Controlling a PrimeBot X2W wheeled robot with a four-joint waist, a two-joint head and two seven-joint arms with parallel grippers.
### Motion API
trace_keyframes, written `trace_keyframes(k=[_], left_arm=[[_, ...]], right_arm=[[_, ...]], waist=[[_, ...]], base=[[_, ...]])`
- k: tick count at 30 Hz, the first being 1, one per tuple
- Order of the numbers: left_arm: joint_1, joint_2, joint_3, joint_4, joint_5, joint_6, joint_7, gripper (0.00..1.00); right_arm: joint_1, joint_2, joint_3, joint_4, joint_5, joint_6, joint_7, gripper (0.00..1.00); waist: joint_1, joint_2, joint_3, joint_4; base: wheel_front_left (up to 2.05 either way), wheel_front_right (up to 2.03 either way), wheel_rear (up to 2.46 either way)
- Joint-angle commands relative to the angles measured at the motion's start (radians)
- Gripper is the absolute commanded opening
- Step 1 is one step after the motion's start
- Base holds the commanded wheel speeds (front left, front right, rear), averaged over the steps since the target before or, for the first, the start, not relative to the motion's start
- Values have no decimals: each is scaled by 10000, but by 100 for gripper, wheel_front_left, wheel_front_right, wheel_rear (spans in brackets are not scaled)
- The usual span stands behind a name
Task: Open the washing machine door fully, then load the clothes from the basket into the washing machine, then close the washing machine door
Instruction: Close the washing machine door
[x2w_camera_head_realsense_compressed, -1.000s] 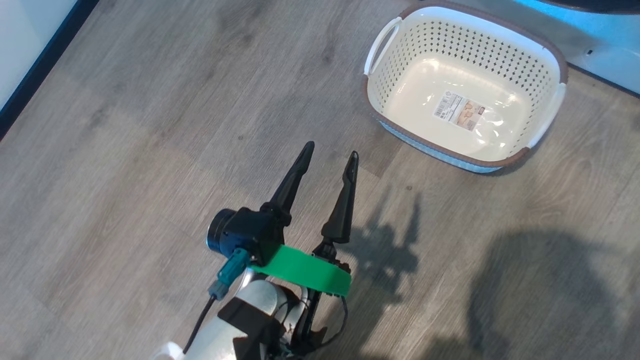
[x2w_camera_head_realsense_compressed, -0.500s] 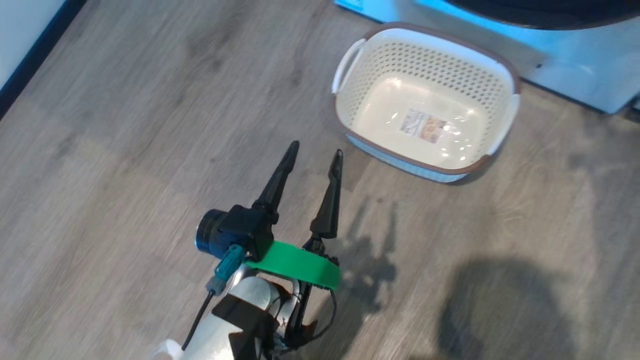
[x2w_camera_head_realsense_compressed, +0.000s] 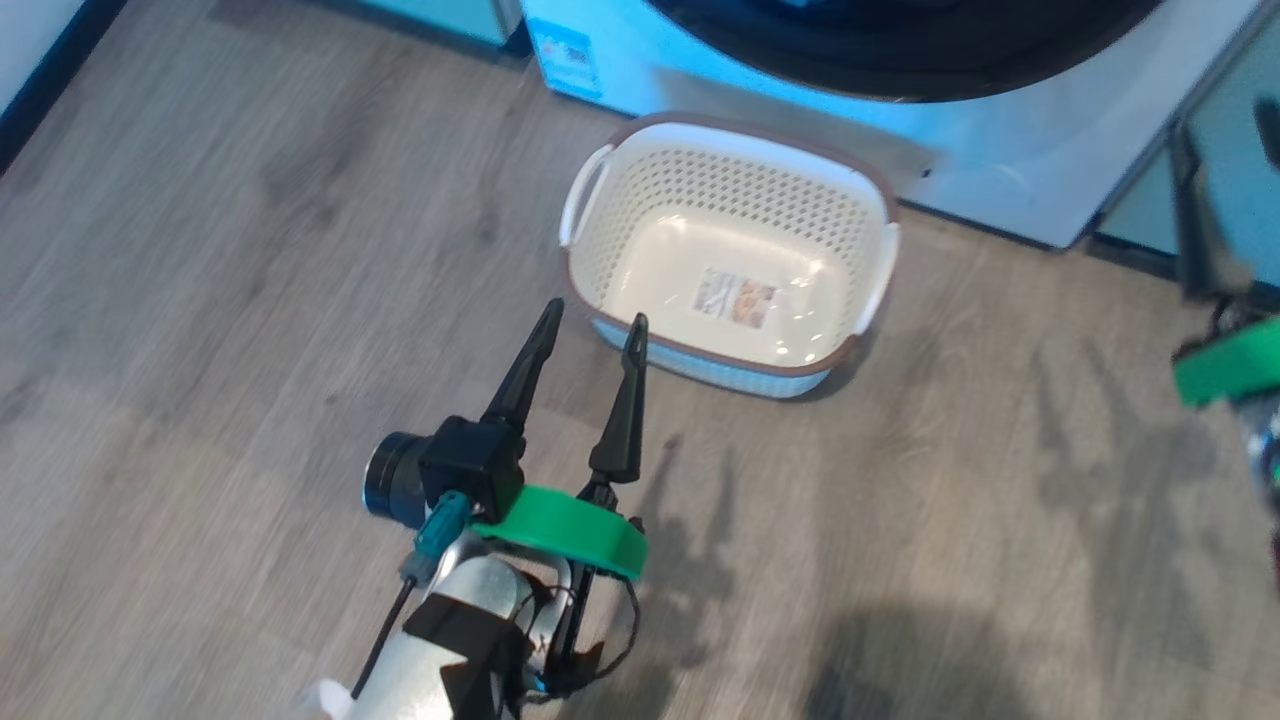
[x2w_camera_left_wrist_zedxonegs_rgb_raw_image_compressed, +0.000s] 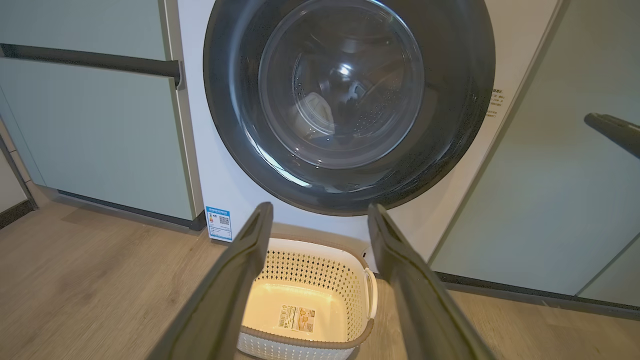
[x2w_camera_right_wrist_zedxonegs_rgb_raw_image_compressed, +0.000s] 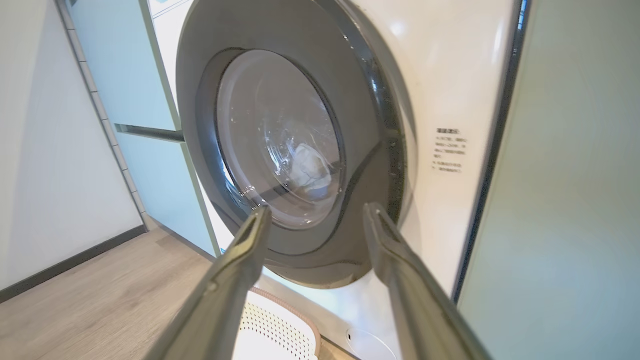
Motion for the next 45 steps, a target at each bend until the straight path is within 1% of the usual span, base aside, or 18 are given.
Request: trace_keyframes(k=[1,10,14,20,25,32,38,45], left_arm=[[-60,106,379,-237,109,-39,-111,100],[111,109,511,289,319,-328,-111,100],[242,114,620,460,372,-363,-111,100],[415,161,939,435,423,-318,-111,100],[642,194,1153,421,452,-269,-111,100],[1001,254,1375,419,432,-242,-111,100],[1232,275,1501,352,394,-211,-111,100],[1305,306,1511,317,429,-194,-111,100]], right_arm=[[163,146,-43,-511,-68,42,-63,100],[2487,993,-1182,-1979,-461,42,95,100],[3481,1377,-1677,-2647,-602,42,227,100],[4664,1741,-2321,-3659,-724,42,505,100],[5458,1898,-2543,-4320,-759,42,731,100],[6180,1967,-2497,-4971,-714,42,920,100],[6670,1973,-2474,-5336,-467,42,985,100],[6919,1974,-2574,-5405,-282,42,992,100]], waist=[[1,0,-234,-260],[1,0,-821,-947],[1,0,-1058,-1277],[1,0,-1158,-1849],[1,0,-1327,-2253],[1,0,-1588,-2652],[1,0,-1762,-2763],[1,0,-1819,-2759]], base=[[0,0,0],[0,0,0],[0,0,0],[0,0,0],[0,0,0],[0,0,0],[0,0,0],[0,0,0]])
